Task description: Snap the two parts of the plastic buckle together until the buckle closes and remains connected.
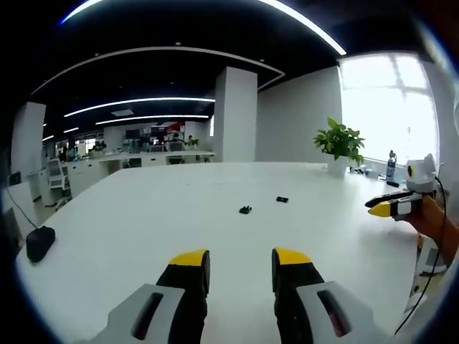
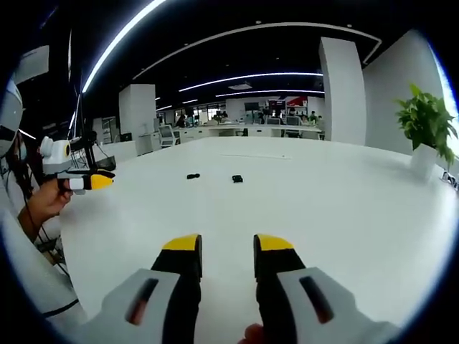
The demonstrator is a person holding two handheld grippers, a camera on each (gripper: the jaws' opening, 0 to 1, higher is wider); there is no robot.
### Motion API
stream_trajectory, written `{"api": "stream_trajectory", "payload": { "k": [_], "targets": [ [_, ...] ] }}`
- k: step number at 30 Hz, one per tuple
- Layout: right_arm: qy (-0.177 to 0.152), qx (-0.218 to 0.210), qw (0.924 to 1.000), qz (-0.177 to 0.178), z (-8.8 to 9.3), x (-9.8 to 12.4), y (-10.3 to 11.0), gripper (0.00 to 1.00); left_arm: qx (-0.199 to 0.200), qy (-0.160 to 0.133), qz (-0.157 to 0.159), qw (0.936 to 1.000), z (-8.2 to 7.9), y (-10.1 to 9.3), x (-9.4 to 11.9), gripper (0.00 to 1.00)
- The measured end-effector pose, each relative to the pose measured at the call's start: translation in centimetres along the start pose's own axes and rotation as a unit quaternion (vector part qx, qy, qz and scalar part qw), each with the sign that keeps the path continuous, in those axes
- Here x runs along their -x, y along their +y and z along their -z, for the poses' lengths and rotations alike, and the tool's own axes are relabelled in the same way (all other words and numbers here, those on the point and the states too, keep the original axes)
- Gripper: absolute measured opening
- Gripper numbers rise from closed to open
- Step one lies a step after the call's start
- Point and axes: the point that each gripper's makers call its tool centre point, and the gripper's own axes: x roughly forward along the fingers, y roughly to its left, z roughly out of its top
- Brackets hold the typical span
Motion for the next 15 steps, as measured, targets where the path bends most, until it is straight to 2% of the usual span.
{"api": "stream_trajectory", "payload": {
  "k": [15],
  "targets": [
    [0.009,-0.006,0.9999,-0.004,0.39,-0.69,-0.01,0.28,-0.004,0.009,0.002,0.9999,0.27,0.34,-0.77,0.34]
  ]
}}
